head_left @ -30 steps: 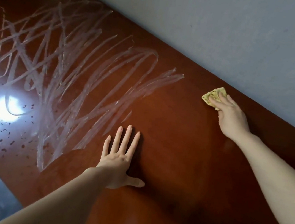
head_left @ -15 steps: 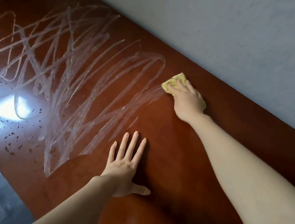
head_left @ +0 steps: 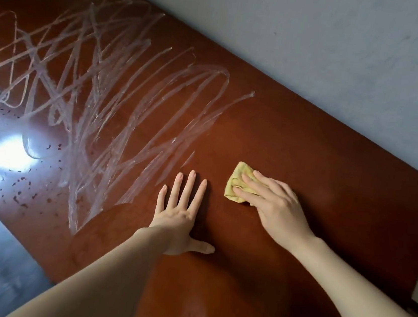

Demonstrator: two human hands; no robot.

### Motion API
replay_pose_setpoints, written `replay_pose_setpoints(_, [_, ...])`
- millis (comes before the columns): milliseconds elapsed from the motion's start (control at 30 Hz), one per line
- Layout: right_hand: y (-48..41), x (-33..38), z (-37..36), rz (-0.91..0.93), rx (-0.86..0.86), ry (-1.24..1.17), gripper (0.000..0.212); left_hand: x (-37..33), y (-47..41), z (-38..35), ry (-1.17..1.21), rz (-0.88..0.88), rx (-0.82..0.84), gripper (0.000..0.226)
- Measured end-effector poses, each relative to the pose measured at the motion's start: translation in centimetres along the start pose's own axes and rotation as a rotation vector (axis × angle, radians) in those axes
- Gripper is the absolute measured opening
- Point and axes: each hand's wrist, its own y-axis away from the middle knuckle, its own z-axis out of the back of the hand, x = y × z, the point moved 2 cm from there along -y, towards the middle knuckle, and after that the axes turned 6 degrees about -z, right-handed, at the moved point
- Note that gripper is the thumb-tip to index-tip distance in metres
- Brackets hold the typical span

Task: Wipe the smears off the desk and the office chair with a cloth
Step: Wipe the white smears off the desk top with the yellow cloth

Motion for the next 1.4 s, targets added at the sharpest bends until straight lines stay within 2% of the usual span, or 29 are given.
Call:
replay_pose_setpoints(233, [-0.7, -6.0, 1.9, -0.235, -0.063, 0.065, 0.052, -0.3, 0.1, 0.1, -0.003, -0.008, -0.01, 0.134])
replay_pose_setpoints(367, [-5.6, -8.2, 1.9, -0.46, -0.011, 0.062, 0.05, -0.3, 0.2, 0.1, 0.003, -0.009, -0.001, 0.133])
replay_pose_setpoints(567, [-15.3, -10.3, 1.4, -0.638, 0.093, 0.089, 0.048, -0.7, 0.2, 0.4, 0.012, -0.017, -0.002, 0.133])
replay_pose_setpoints(733, [-21.9, -10.1, 0.5, -0.59, 0.223, 0.058, 0.048, -0.5, 0.4, 0.3, 0.022, -0.023, 0.004, 0.133])
replay_pose_setpoints(900, [-22.3, -7.0, -0.2, -0.54, 0.163, 0.041, 0.048, -0.3, 0.4, 0.3, 0.026, -0.013, 0.017, 0.132])
replay_pose_setpoints(1067, [-17.5, -2.3, -1.5, -0.308, 0.13, 0.037, 0.05, -0.3, 0.4, 0.5, 0.031, -0.009, 0.037, 0.131])
replay_pose_setpoints(1267, [-8.2, 1.5, -2.0, -0.178, 0.026, -0.104, 0.047, 0.0, 0.3, 0.4, -0.003, 0.011, 0.036, 0.132])
replay_pose_setpoints(1400, [-2.1, 2.0, -1.4, -0.082, 0.025, -0.115, 0.05, 0.0, 0.4, 0.3, -0.012, 0.014, 0.019, 0.133])
